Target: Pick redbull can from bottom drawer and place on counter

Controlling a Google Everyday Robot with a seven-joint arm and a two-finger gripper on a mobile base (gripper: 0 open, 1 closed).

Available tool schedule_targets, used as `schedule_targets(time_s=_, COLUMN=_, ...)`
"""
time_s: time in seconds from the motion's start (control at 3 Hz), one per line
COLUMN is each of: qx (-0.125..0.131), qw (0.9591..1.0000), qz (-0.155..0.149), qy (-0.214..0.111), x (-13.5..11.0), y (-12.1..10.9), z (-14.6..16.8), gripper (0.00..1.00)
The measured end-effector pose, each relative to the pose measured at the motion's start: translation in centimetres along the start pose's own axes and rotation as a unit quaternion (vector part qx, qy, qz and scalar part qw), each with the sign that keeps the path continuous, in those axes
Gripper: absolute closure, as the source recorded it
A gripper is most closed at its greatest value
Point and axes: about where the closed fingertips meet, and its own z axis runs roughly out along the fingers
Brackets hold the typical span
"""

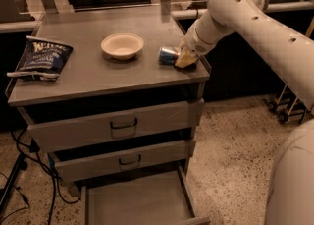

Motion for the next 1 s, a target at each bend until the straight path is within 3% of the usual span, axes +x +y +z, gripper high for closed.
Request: schedule_targets(time_s=1.0, qx=0.0, qw=1.0, qz=0.0, qy=0.0, x=0.0, y=0.0, z=0.01, gripper=0.14)
